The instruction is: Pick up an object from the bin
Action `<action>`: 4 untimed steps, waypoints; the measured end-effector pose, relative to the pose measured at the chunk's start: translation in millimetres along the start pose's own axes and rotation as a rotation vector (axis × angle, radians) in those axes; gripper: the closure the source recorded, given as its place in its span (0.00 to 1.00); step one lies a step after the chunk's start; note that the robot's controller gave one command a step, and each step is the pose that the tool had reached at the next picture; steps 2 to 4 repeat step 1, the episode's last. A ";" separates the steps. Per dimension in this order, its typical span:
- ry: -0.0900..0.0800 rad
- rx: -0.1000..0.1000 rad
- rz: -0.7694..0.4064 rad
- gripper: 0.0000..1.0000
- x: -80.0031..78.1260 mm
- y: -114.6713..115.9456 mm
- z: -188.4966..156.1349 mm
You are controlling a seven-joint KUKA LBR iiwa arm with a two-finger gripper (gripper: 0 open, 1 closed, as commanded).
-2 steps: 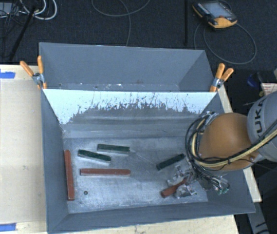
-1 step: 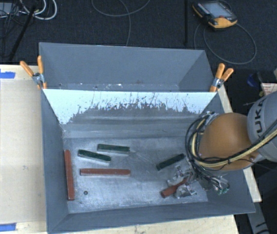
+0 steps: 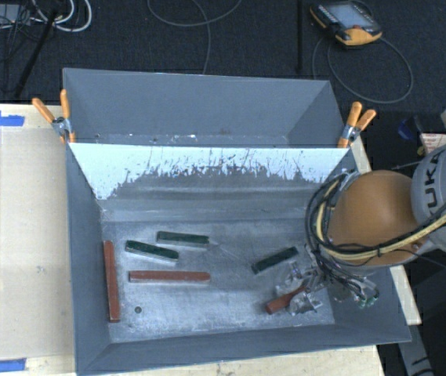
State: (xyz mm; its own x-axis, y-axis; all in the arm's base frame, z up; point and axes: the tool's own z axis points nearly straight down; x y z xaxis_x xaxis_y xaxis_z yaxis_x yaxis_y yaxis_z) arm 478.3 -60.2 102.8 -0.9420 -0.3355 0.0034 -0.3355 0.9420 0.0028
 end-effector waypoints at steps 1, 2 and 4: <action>-0.004 0.002 0.014 1.00 -9.6 -3.0 -118.7; -0.004 0.002 0.014 1.00 -9.6 -3.0 -118.7; -0.004 0.002 0.014 1.00 -9.6 -3.0 -118.7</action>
Offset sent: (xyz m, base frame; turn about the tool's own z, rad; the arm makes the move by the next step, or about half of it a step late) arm 0.0000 0.0000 0.0000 0.0000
